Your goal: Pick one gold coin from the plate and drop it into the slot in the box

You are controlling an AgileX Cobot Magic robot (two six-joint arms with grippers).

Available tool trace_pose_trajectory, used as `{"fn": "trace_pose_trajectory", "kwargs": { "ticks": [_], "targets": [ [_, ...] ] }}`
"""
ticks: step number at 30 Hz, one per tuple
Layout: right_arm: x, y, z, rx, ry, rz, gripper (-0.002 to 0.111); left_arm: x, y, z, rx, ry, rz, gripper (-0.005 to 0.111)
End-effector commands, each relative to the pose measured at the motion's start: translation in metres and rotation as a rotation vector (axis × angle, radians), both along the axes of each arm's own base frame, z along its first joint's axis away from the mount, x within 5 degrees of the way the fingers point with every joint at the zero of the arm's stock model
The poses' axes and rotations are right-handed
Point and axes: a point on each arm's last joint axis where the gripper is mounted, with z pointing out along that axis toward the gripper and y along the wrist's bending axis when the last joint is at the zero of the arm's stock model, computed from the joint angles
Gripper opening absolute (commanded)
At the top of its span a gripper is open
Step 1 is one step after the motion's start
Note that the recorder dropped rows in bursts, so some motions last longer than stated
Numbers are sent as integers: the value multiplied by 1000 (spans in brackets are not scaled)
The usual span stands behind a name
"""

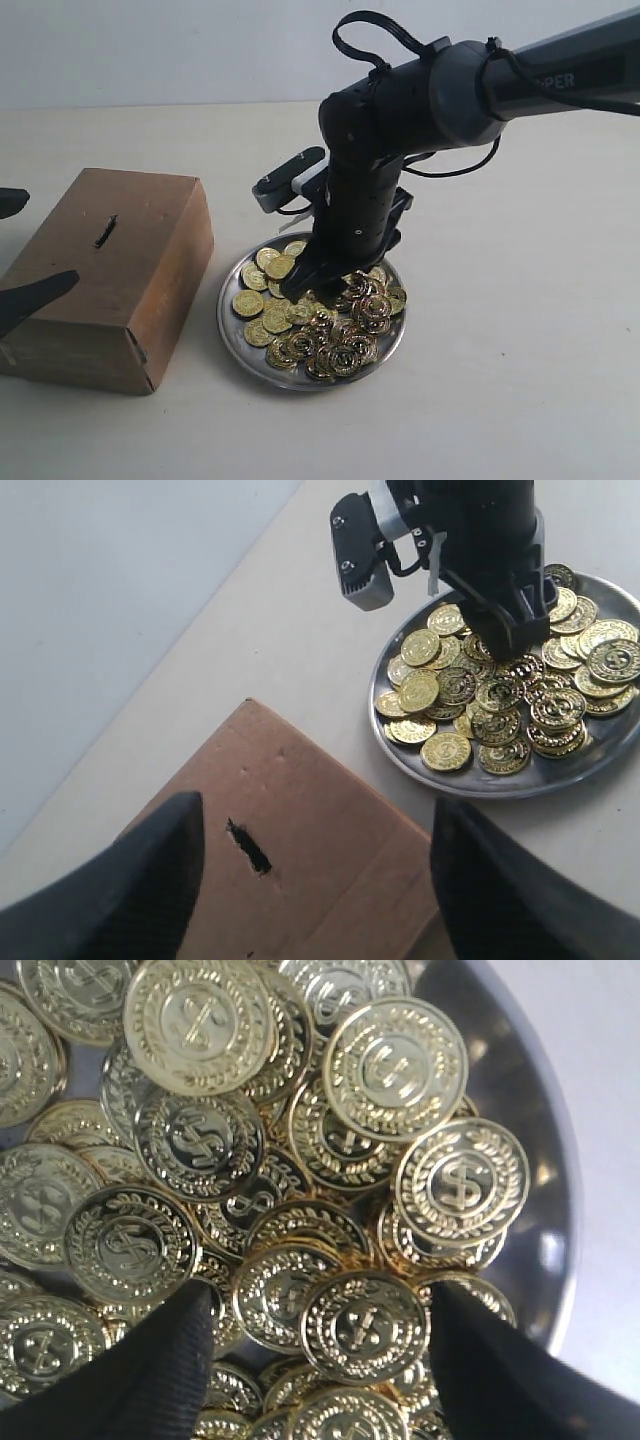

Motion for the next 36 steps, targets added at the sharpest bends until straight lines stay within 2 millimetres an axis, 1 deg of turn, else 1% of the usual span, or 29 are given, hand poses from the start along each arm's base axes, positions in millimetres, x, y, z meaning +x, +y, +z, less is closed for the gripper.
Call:
{"fn": "trace_pose_trajectory", "kwargs": {
  "ticks": [1,5,9,12,16,24,30,36],
  "targets": [
    [2,1,2,-1,-23,17,59,0,-1,2,-13,-7,0,63],
    [3,0,2,-11,-31,26,59,0,-1,2,-15,-6,1,63],
    [3,0,1,-11,-31,26,55,0,-1,2,-15,-6,1,63],
    [4,-1,0,-22,-40,37,55,0,-1,2,-13,-7,0,63],
    [4,-4,-7,-54,-13,36,55,0,-1,2,-13,-7,0,63],
    [5,-3,-8,-48,-19,37,55,0,-1,2,-13,-7,0,63],
    [5,-3,-8,-48,-19,37,50,0,-1,2,-15,-6,1,63],
    [5,-3,-8,-48,-19,37,48,0,-1,2,-15,-6,1,63]
  ]
}}
